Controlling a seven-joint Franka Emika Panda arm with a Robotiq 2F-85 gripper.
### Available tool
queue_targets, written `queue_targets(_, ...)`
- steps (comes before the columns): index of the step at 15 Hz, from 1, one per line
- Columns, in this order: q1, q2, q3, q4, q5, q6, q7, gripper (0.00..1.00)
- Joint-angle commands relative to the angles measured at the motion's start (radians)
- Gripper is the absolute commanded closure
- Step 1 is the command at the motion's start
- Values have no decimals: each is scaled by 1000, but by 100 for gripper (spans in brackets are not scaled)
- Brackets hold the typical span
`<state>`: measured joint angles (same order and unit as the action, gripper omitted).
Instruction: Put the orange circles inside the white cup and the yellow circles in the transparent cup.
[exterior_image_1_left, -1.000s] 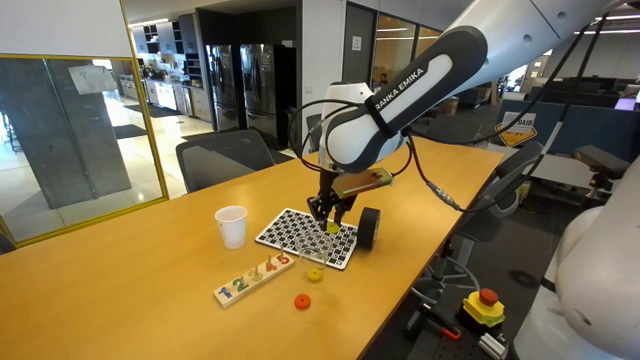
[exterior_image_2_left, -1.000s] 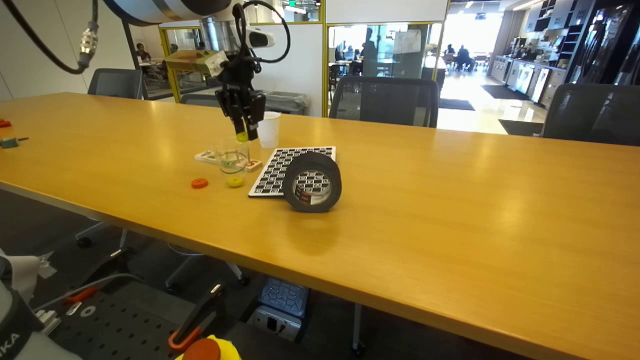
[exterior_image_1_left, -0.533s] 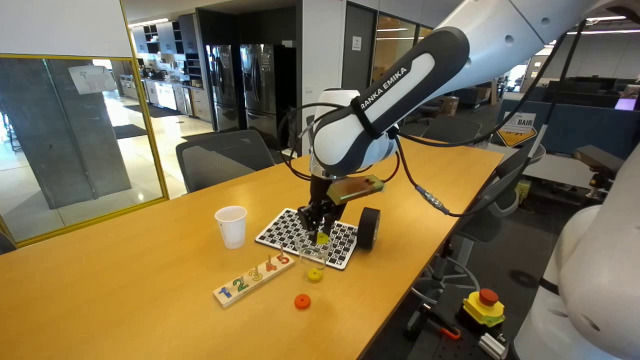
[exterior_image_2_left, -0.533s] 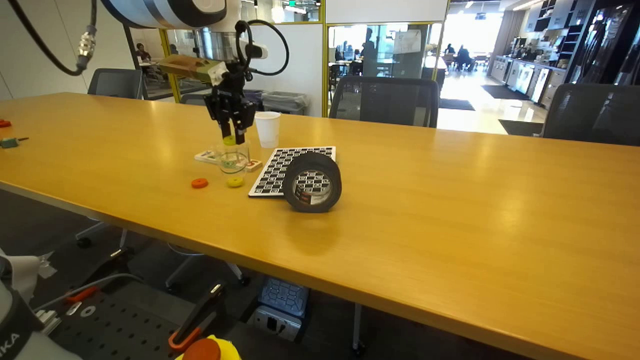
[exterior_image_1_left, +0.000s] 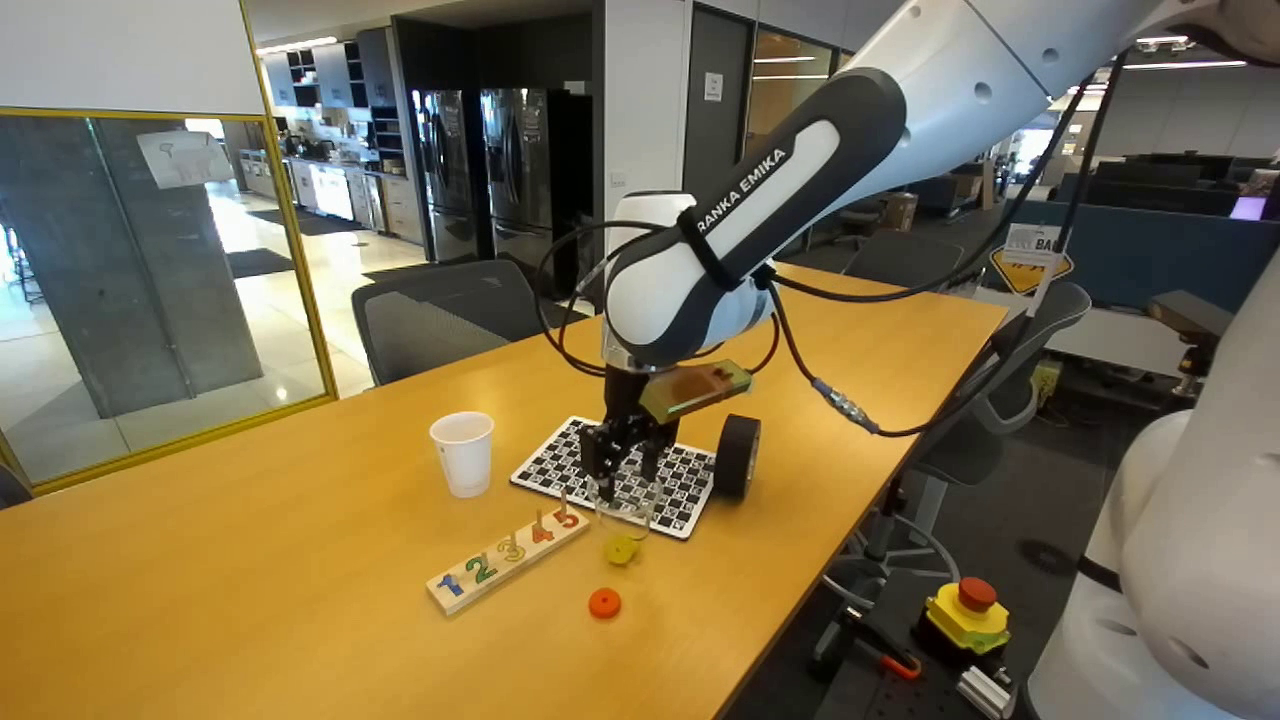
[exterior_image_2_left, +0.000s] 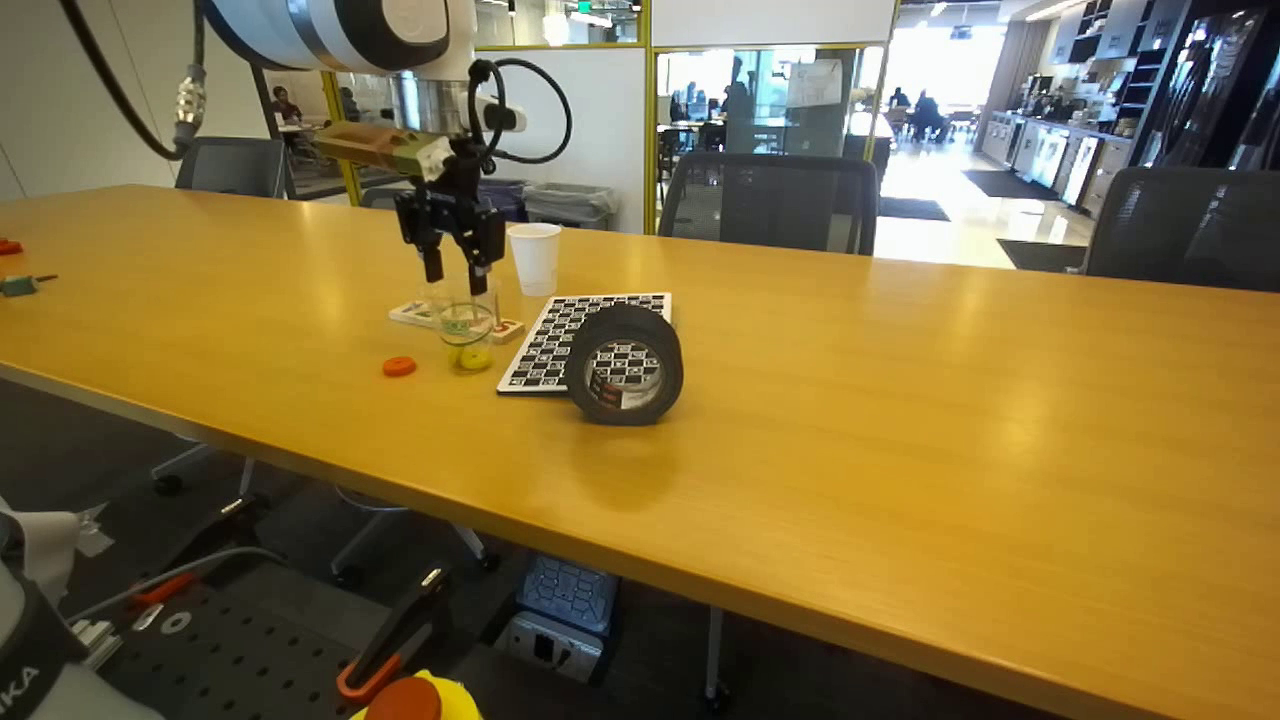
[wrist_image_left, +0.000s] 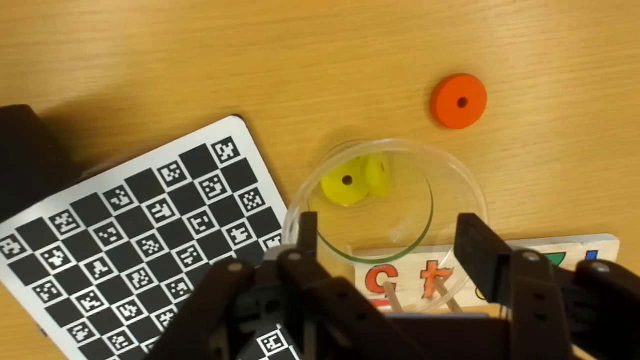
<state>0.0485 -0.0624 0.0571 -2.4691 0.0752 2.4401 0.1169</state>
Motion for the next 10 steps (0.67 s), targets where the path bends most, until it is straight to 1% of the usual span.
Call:
queue_targets(1, 18, -22, 29, 11, -59, -32, 99, 0)
queue_targets(4, 40, -63, 66, -13, -118, -49, 213, 0)
queue_targets(6, 58, -90, 96, -30, -133, -70, 283, 0)
queue_targets(10, 100, -95, 151, -51, -91, -86, 354, 0)
